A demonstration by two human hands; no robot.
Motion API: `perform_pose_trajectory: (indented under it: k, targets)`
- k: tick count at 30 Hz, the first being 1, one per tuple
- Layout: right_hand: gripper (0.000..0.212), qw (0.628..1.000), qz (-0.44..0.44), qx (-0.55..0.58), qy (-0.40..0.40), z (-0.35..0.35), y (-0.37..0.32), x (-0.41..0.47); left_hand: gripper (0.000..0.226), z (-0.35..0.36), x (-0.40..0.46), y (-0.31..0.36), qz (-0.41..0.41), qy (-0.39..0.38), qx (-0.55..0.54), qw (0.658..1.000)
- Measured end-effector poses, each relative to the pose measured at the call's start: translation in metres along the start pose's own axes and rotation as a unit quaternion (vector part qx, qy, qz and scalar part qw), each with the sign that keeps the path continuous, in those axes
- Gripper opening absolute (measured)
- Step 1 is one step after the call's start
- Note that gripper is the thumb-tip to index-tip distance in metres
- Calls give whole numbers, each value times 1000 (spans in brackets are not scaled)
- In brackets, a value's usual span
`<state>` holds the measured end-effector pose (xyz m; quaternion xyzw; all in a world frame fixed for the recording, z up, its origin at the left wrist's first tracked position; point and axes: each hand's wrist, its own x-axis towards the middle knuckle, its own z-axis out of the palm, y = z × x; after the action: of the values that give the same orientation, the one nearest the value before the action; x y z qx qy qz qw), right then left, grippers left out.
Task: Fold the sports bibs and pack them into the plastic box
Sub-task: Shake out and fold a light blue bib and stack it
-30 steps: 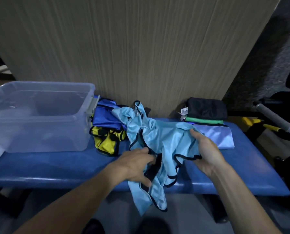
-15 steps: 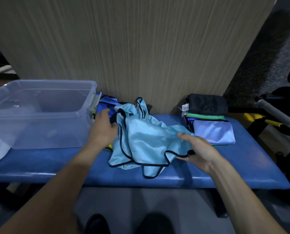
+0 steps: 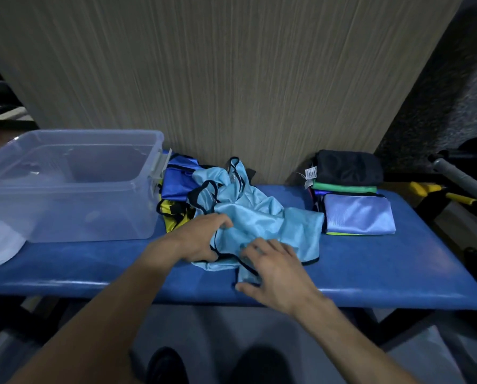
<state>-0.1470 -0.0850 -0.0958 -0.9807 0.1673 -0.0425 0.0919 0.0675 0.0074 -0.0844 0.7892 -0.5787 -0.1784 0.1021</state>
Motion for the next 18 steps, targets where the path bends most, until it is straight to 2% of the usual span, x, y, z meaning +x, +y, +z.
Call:
perform_pose_trajectory:
  k: [2, 5, 6, 9, 13, 18]
  targets:
    - [48, 1000, 27, 5, 3, 12, 2, 5, 64, 0, 1, -4, 7, 18, -3, 1000]
    - [24, 995, 49, 52, 66, 12, 17, 13, 54, 0, 0, -9, 10, 54, -18, 998]
    - [22, 993, 53, 70, 75, 10, 23, 15, 52, -1, 0, -11, 7, 72, -21, 997]
    - [35, 970, 91, 201, 99, -1, 33, 16, 49, -2, 1, -22, 7, 111, -30, 993]
    - [42, 911, 141, 362, 142, -24, 35, 16, 41, 1, 0, -35, 15, 72, -43, 996]
    - [39, 839, 213, 473, 164, -36, 41, 19, 28, 3, 2, -36, 44, 56, 3, 997]
